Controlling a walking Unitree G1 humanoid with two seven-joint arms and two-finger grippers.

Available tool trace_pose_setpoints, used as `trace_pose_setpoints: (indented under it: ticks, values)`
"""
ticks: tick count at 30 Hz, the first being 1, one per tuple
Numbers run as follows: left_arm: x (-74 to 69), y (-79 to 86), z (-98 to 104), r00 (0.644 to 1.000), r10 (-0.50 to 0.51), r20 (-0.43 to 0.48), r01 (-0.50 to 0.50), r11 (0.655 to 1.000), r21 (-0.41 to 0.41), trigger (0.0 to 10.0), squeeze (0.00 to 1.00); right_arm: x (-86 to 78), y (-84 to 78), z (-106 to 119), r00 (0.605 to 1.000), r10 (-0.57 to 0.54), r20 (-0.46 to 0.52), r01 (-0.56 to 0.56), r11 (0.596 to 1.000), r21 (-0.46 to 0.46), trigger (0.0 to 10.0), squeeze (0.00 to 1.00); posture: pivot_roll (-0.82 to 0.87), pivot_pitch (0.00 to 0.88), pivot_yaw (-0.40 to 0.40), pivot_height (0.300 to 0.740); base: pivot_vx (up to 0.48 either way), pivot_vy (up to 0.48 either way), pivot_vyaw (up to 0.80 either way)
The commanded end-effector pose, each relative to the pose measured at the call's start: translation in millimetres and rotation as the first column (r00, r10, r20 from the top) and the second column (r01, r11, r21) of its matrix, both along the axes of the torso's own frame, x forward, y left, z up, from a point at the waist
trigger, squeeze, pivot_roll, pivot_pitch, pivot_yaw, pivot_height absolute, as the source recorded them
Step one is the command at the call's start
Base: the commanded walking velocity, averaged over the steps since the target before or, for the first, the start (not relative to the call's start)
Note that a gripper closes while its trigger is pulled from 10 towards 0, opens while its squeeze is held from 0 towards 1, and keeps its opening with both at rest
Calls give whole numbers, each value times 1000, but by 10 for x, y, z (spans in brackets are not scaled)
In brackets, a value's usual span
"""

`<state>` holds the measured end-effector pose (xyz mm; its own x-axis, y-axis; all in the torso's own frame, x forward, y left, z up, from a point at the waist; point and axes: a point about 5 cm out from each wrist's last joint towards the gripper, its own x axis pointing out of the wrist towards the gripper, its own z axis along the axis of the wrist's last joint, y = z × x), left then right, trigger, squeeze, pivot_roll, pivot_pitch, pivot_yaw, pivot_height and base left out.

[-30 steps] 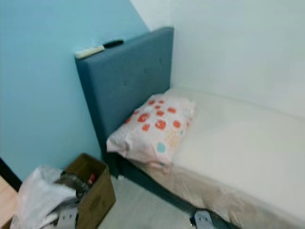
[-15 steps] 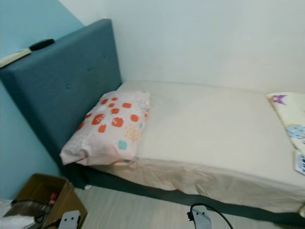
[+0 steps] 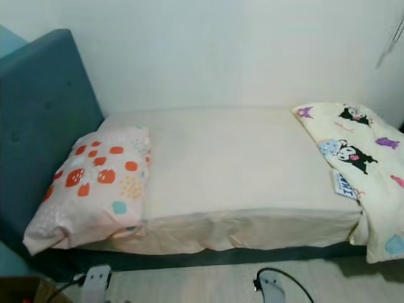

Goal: Clean up the room

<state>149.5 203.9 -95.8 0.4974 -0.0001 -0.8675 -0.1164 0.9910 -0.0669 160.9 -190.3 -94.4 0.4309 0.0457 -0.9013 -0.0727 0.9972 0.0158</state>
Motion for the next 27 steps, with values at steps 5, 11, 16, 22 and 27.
trace_pose_setpoints:
  ticks: [5,11,16,22,27]
  values:
    - [-50,33,-16,1000,0,-24,0,1000,14,10000,0,25,45,3,1000,1,0,-1,1000,7,10000,0,-5,0,-4,740,0,-411,0]
    - [-66,39,-21,1000,5,-28,-5,1000,14,10000,0,44,57,10,1000,-4,4,4,1000,10,10000,0,-5,0,0,740,0,-418,0]
    - [-70,42,-22,1000,5,-31,-4,1000,14,10000,0,50,66,11,1000,-8,7,8,1000,12,10000,0,-9,0,4,740,0,-436,0]
    - [-84,31,-28,999,-2,-34,3,1000,11,10000,0,37,43,8,1000,-24,13,24,1000,-1,10000,0,-13,0,4,740,0,-443,0]
    - [-87,23,-31,999,-5,-35,6,1000,9,10000,0,71,14,26,997,-64,36,64,998,-2,10000,0,-16,0,7,740,0,-455,0]
